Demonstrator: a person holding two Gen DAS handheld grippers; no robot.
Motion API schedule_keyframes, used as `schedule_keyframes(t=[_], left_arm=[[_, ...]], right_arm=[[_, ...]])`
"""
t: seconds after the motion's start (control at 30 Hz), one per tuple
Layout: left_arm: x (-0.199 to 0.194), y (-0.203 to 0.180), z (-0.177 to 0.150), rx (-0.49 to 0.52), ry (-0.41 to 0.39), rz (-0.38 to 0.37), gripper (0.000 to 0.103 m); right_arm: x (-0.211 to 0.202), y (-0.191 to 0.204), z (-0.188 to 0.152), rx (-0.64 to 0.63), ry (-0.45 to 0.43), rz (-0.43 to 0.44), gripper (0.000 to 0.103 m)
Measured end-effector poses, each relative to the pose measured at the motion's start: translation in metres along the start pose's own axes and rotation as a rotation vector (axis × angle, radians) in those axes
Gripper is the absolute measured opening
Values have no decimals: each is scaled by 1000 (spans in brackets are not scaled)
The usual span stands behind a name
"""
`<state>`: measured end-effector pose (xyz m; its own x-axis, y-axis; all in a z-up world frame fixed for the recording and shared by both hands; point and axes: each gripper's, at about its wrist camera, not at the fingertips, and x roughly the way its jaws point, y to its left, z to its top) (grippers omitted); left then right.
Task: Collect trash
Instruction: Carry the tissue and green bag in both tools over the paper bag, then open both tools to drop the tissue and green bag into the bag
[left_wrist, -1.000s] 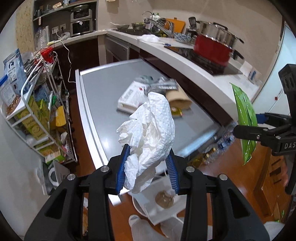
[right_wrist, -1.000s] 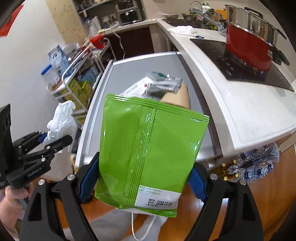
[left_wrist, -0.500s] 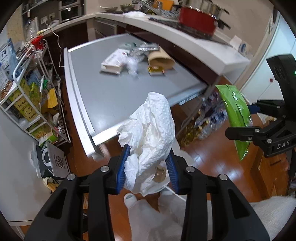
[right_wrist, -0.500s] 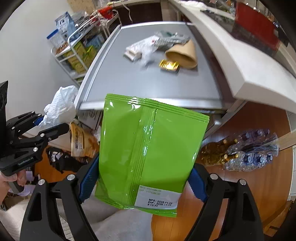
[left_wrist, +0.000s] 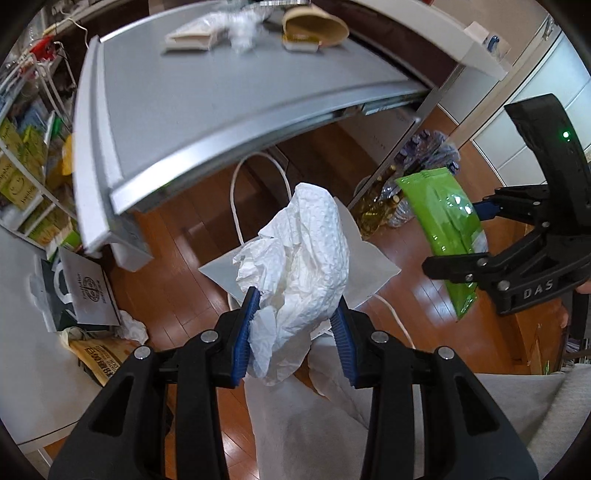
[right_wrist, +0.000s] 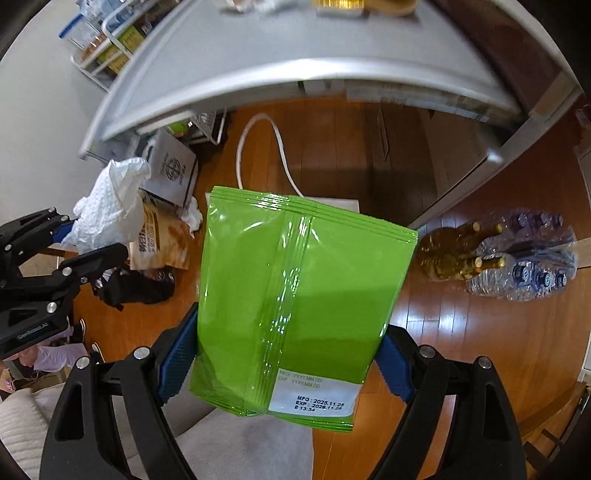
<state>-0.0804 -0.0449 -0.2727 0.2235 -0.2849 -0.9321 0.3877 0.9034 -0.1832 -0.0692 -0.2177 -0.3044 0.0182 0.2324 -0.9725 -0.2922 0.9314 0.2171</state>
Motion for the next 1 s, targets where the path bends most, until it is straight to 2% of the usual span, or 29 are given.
schedule_keyframes(t=[0.23,0.43,0.5,0.6,0.7,0.8,1.0], left_arm=[[28,3,4,6,38,-15,40],[39,4,9,8,64,-22,41],[41,3,10,13,70,-18,45],[44,3,11,18,74,-16,57],[45,5,14,10,73,-8,61],[44,8,15,-3,74,-27,70],[43,9,12,-6,81,-17,70]], right_arm=[[28,-6,13,33,38,9,83],[38,-4,20,10,58,-4,83],[42,-4,21,1,70,-17,83],[44,-5,21,0,78,-32,84],[47,-9,22,13,81,-39,85],[44,-13,25,40,67,-21,88],[39,-23,32,81,50,-4,88]])
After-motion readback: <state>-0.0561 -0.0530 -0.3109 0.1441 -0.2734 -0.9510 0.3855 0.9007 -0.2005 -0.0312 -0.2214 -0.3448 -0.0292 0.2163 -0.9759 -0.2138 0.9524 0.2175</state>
